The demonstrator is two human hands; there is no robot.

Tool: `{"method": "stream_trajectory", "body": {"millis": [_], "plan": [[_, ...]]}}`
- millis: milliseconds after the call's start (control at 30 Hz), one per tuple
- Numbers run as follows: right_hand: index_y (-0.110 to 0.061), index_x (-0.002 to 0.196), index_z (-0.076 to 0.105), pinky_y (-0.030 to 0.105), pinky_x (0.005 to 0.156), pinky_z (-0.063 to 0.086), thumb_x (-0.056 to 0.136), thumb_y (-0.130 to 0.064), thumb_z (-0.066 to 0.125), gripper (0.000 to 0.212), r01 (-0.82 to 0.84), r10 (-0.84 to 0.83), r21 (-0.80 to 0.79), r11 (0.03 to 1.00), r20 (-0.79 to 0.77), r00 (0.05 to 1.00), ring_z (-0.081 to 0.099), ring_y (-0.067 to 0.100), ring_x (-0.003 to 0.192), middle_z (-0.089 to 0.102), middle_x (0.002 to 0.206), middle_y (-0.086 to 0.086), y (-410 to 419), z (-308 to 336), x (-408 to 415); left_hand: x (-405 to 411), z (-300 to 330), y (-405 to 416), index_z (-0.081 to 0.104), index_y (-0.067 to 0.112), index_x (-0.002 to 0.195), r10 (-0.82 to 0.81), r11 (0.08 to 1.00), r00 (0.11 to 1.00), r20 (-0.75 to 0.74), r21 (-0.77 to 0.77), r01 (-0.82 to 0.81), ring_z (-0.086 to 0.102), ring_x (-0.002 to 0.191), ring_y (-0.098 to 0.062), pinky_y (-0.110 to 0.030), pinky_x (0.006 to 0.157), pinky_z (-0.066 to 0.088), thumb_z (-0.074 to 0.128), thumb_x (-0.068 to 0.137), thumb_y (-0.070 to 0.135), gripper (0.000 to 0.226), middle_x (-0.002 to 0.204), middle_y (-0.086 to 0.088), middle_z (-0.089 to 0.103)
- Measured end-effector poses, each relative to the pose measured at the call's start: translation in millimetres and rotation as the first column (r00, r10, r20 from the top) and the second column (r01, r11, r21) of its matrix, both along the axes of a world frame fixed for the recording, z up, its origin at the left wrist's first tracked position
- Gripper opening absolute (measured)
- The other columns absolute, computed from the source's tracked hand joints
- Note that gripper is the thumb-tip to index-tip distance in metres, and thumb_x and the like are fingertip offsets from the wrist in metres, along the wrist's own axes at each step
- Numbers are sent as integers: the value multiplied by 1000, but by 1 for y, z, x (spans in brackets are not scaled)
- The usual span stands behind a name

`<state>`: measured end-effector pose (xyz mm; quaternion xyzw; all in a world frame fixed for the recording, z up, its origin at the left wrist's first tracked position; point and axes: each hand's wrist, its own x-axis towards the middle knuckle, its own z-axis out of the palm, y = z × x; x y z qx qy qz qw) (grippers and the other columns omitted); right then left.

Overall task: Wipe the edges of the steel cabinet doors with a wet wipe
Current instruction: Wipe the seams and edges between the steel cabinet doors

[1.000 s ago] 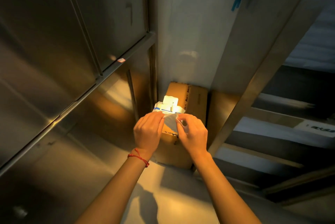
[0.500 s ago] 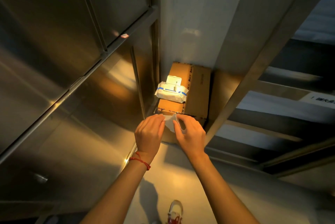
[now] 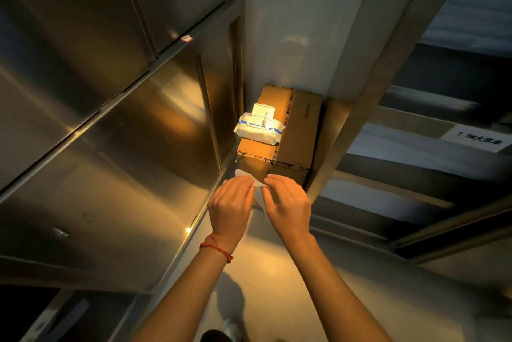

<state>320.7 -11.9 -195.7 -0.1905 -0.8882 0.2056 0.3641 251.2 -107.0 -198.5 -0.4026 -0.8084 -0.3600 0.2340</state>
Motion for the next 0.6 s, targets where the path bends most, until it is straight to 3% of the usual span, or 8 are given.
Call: {"method": "stream_trajectory", "body": {"millis": [233,367,500,600], "plan": [[-4,78,72,30,66,56,69,-1,78,11,-41,40,-65,997,-13,999,69,21,76,72,83,9,13,-1,38,53,-8,9,73,0,86,60,997,997,40,-47,-59,71,76,-25,-32,64,57,69,74,13,19,85,-13,73],[-2,82,73,34,68,58,76,-3,73,7,-50,52,-175,983,5,999,68,23,80,72,89,11,20,-1,54,73,-11,12,73,0,88,62,994,997,41,-89,-58,71,79,-24,-32,70,56,82,65,11,27,87,-13,73],[-1,85,73,34,71,56,78,-4,72,8,-62,67,-221,973,14,998,67,24,84,71,93,13,27,0,65,83,-10,13,72,-2,92,69,995,996,62,-77,-64,71,80,-27,-35,71,56,73,71,12,25,89,-15,72],[-3,86,73,37,73,56,78,-5,72,8,-72,81,-228,971,27,996,66,25,87,71,96,12,30,2,70,81,-8,12,71,-1,96,76,991,994,72,-116,-68,70,84,-27,-35,72,55,79,67,8,32,93,-15,72]]}}
